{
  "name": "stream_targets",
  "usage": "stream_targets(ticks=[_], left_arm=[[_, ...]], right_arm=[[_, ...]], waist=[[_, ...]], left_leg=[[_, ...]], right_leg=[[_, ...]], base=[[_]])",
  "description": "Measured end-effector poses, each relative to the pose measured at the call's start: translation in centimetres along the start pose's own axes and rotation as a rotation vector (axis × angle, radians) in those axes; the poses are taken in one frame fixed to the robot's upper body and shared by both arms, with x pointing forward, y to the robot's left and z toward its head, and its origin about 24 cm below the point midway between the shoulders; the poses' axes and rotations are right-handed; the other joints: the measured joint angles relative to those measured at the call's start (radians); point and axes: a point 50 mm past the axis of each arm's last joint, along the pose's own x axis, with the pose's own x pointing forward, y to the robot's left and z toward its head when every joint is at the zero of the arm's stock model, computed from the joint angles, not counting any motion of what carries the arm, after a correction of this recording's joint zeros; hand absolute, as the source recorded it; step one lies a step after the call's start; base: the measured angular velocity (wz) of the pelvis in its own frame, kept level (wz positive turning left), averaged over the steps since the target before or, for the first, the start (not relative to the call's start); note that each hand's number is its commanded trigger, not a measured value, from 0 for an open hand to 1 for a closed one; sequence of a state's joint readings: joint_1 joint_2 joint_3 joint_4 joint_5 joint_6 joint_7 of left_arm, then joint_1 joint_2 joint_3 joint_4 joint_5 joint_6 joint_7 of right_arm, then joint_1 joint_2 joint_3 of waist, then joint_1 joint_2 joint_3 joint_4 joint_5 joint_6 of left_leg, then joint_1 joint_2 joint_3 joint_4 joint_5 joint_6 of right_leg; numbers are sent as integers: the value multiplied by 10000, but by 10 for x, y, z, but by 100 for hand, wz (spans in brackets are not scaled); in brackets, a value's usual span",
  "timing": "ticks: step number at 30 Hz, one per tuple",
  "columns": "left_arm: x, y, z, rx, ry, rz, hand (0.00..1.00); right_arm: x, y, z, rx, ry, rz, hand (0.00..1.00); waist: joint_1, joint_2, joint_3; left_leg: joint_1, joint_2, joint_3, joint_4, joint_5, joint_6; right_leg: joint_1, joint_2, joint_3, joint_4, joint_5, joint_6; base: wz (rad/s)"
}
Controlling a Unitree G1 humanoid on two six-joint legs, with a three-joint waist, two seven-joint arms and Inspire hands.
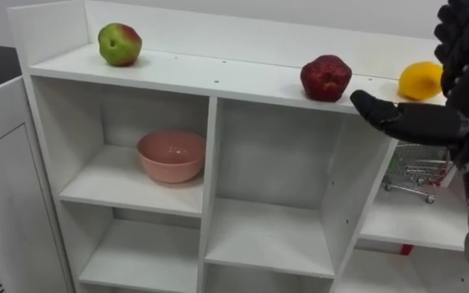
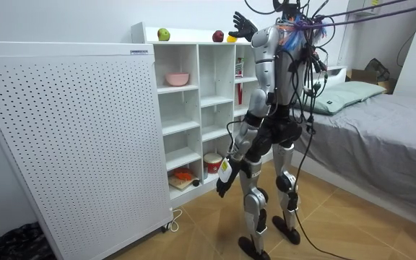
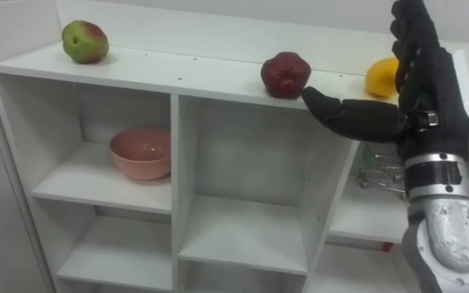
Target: Arrange fruit in the closet
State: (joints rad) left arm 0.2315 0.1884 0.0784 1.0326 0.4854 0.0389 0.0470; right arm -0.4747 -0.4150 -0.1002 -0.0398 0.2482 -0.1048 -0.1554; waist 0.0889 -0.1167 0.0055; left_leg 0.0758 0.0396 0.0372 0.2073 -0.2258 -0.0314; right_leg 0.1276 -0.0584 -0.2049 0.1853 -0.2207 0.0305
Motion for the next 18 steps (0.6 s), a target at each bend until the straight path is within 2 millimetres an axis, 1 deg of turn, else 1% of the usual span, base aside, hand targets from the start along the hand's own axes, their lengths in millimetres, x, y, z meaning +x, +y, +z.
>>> stream_targets(ticks=[4, 9, 12, 18], left_arm=[[0, 5, 1, -36, -74, 182, 0], [0, 7, 2, 88, -111, 280, 0], [0, 9, 2, 295, -149, 364, 0], [0, 15, -1, 528, -22, 496, 0]], right_arm=[[6, -4, 5, -84, -68, 446, 0], [7, -6, 6, -456, 2, 794, 0], [8, -11, 1, -744, 314, 867, 0], [9, -13, -3, -981, 578, 964, 0]], waist=[[-1, -95, -3], [28, -107, -1], [35, -109, -3], [43, -107, -1]], left_leg=[[-16, -9, -78, -3, 0, 0], [-11, -8, -96, -9, 0, -1], [-16, -7, -103, -6, 3, -4], [2, -6, -113, -12, 4, -6]], right_leg=[[21, 1, -38, 5, 0, 0], [20, 2, -95, 6, 0, 0], [30, -1, -151, 6, 0, 0], [69, -3, -180, 5, 0, 0]], base=[[5], [1], [0], [0]])
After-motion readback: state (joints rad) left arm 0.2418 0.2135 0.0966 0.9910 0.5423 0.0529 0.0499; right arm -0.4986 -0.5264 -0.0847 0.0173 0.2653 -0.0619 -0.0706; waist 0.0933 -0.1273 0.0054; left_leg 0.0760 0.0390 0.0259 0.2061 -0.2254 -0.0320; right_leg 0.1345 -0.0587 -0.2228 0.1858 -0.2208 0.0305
